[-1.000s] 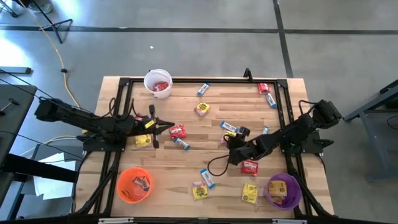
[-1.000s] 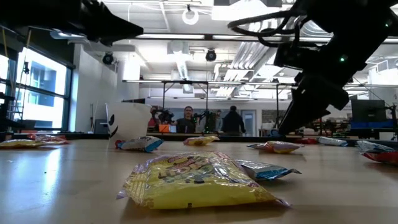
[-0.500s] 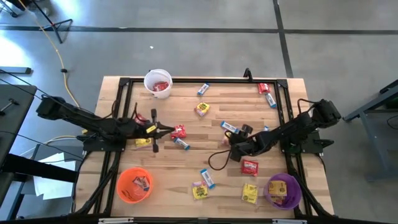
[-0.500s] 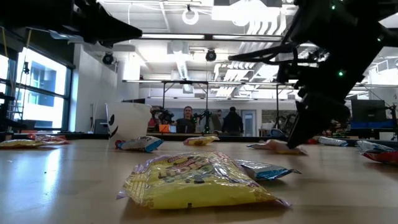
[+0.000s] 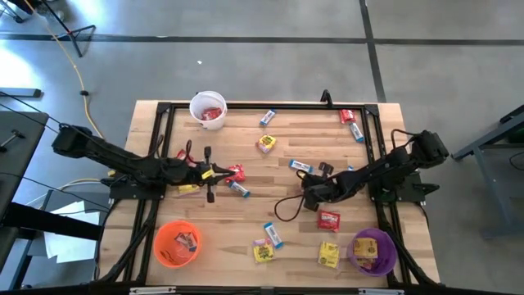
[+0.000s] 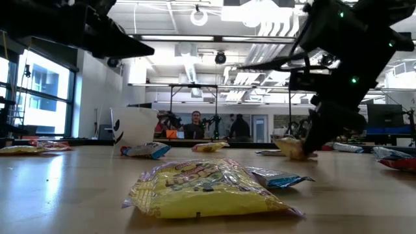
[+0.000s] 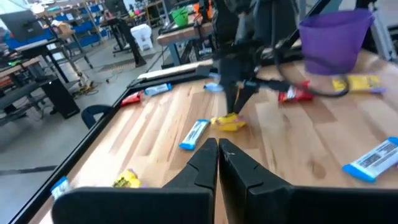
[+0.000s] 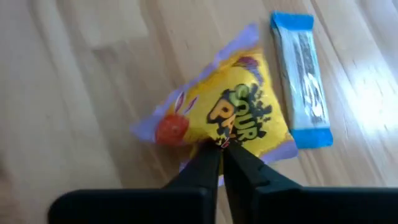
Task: Sort candy
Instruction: Put the yellow candy into the purple bucket
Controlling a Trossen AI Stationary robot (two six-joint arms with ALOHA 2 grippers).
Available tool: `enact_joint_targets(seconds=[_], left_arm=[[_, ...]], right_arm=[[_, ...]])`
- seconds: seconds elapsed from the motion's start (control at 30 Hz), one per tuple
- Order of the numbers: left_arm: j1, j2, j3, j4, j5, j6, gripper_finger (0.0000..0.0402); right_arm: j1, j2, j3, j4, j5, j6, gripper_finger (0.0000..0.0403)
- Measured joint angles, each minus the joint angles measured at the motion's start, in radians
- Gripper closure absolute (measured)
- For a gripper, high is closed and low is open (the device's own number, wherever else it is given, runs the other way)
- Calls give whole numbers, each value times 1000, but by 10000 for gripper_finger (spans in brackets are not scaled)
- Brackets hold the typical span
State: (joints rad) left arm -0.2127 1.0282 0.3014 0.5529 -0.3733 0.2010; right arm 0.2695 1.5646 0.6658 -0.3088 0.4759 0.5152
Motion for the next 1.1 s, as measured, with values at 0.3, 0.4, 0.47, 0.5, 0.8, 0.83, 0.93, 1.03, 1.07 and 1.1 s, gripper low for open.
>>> enact_joint_targets(seconds=[0.3, 0.4, 0.47, 0.5, 0.8, 0.83, 0.93, 1.03, 1.07, 1.1], left_arm=[[0, 13, 0, 8, -17, -6, 401], [0, 13, 0, 7, -17, -9, 401], [0, 13, 0, 7, -17, -11, 401], [0, 13, 0, 7, -16, -13, 401], [0, 13, 0, 6, -16, -17, 401], [0, 13, 0, 6, -16, -17, 401], [1, 13, 0, 5, -16, -25, 401], [1, 13, 0, 3, -16, -33, 401], [1, 13, 0, 1, -16, -34, 401], [1, 13, 0, -1, -16, -34, 401]], right_arm=[[79, 0, 248, -241, -64, -10, 398], [144, 0, 379, -399, -115, 59, 399], [196, 0, 468, -522, -168, 130, 398], [226, 0, 512, -582, -190, 172, 399], [518, -1, 810, -1028, -363, 799, 402], [549, -1, 822, -1075, -375, 880, 402], [634, -1, 829, -1181, -439, 1080, 402], [707, -2, 812, -1201, -506, 1216, 402], [729, -1, 804, -1201, -515, 1246, 403], [751, -1, 795, -1198, -517, 1271, 403]])
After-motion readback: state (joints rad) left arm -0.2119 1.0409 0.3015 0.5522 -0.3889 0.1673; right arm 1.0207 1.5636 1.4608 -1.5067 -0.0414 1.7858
